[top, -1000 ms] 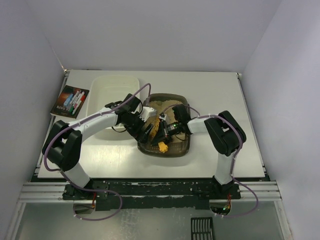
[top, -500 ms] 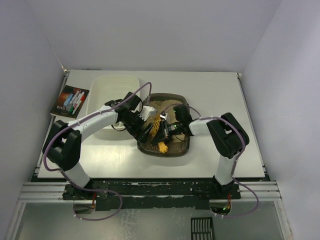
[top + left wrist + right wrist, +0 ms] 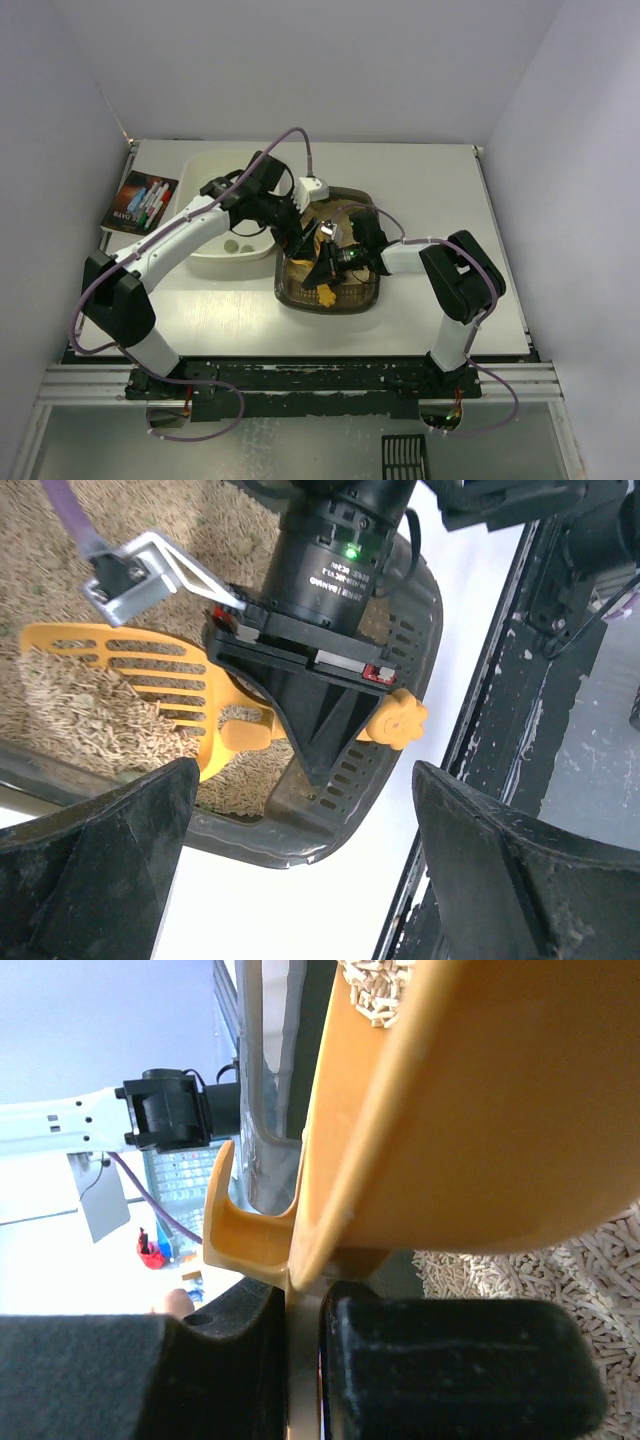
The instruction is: Clean the litter box
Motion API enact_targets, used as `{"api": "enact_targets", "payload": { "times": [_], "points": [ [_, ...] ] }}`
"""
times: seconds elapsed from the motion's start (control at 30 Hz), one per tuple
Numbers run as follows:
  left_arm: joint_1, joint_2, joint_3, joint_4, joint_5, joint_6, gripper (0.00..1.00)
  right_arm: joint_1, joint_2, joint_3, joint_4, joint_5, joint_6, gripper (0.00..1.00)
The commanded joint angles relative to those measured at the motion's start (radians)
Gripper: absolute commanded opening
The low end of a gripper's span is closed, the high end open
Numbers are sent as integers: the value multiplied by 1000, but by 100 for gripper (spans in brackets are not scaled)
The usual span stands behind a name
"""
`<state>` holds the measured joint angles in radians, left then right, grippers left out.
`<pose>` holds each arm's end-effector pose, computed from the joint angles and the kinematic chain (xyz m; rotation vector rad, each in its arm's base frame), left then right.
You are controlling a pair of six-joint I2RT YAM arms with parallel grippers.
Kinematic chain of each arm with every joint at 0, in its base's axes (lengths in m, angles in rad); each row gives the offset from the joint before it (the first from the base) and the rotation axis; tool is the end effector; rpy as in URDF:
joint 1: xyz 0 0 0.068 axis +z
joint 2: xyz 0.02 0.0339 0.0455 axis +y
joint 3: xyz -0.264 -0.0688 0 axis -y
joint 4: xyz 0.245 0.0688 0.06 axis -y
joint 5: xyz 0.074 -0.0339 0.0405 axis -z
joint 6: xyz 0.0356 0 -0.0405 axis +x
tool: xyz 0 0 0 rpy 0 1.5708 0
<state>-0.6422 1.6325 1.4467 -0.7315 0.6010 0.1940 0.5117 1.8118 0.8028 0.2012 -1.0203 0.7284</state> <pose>0.2690 -0.2263 0.3086 1.2451 2.1609 -0.9362 0.2714 0.1872 0.1275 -0.2924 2.5895 1.7507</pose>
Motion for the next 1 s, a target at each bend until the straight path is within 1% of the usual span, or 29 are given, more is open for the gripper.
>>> {"api": "enact_targets", "payload": {
  "times": [0.0, 0.17, 0.27, 0.37, 0.47, 0.67, 0.83, 0.97],
  "points": [
    [34, -25, 57, 7, 44, -3, 99, -1, 53, -91, -60, 195, -169, 0],
    [67, -15, 43, 27, 53, -22, 99, -9, 120, -90, -20, 151, -160, 0],
    [70, -13, 37, 29, 45, -24, 99, -10, 173, -25, -101, 146, -206, 0],
    [75, -15, 28, 26, 32, -17, 99, -9, 230, 45, -211, 176, -255, 0],
    [81, -14, 6, 22, 13, -6, 99, -9, 263, 68, -258, 200, -254, 0],
    [103, -13, -90, 19, -20, 23, 99, -8, 236, 95, -367, 265, -265, 0],
    [138, -4, -131, 31, -17, 20, 99, -8, 214, 116, -405, 227, -260, 0],
    [150, 0, -128, 42, -10, 8, 99, -8, 225, 100, -375, 181, -247, 0]
  ]
}}
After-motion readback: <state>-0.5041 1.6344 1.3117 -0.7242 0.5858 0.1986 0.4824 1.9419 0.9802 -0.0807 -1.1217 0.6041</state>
